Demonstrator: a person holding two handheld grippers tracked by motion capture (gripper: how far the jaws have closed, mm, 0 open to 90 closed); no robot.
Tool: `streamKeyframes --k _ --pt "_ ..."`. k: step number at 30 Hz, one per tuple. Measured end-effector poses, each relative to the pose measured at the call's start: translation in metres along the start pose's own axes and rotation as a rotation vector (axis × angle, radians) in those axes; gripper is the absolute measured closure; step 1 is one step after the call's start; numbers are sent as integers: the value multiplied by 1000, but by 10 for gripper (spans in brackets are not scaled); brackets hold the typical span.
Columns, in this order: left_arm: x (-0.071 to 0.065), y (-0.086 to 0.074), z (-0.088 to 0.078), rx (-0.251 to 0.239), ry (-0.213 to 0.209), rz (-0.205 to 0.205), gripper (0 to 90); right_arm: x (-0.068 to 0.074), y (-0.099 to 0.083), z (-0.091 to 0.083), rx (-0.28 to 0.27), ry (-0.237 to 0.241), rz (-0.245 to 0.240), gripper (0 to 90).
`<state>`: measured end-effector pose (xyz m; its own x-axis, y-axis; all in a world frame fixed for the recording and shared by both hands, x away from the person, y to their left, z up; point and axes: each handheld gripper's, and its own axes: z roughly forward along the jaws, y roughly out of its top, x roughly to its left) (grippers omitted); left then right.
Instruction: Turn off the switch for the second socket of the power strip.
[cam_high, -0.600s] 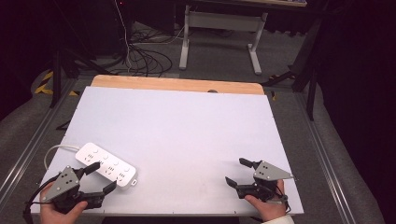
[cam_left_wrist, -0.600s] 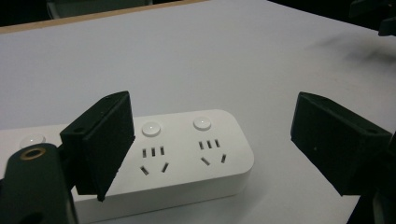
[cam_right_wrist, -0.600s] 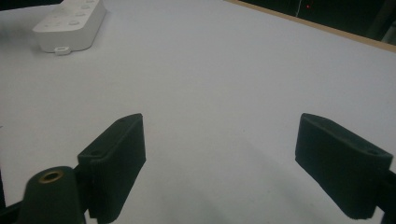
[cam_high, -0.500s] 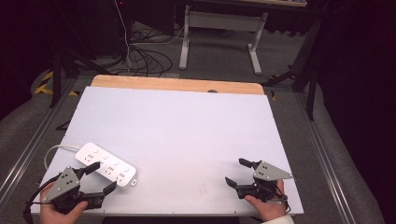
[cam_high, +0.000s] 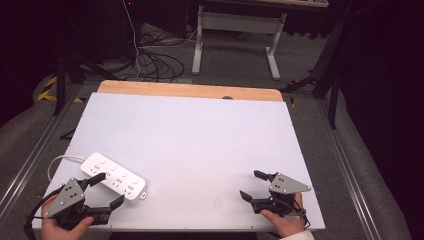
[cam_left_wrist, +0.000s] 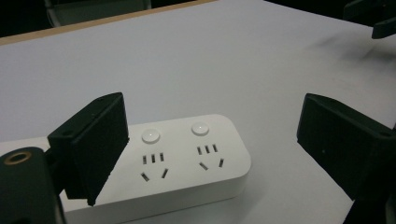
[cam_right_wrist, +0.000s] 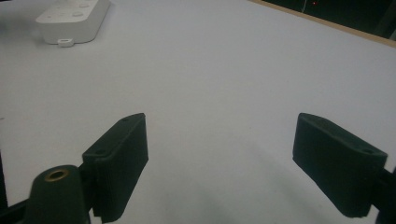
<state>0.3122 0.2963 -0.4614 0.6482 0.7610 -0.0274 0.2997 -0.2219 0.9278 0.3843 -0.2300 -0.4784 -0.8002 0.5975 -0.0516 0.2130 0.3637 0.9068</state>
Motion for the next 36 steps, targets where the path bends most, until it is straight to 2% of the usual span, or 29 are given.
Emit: streamKeyframes --k 4,12,15,17,20,25,30,34,35,36 --pt "-2 1 -1 -11 -7 -15 94 0 0 0 4 2 -7 191" --pt "-2 3 -2 -6 -5 -3 93 0 0 0 2 1 -3 195" --pt "-3 7 -2 -4 -16 -9 94 0 0 0 3 1 -6 196" --pt "-5 12 -3 0 -23 -26 107 0 0 0 4 2 -4 197" --pt "-7 18 -4 19 -14 2 128 0 0 1 7 0 -2 197" --pt "-5 26 -7 27 -12 24 204 0 -1 2 9 2 -1 198" --pt "-2 32 -9 20 -12 20 220 0 -1 2 13 4 0 198" --pt "1 34 -10 19 -12 1 223 0 -1 3 16 4 1 199" --pt "2 35 -10 23 -9 12 226 0 -1 3 16 4 1 199" --pt "2 36 -9 24 -14 -1 232 0 -1 3 16 4 1 200"
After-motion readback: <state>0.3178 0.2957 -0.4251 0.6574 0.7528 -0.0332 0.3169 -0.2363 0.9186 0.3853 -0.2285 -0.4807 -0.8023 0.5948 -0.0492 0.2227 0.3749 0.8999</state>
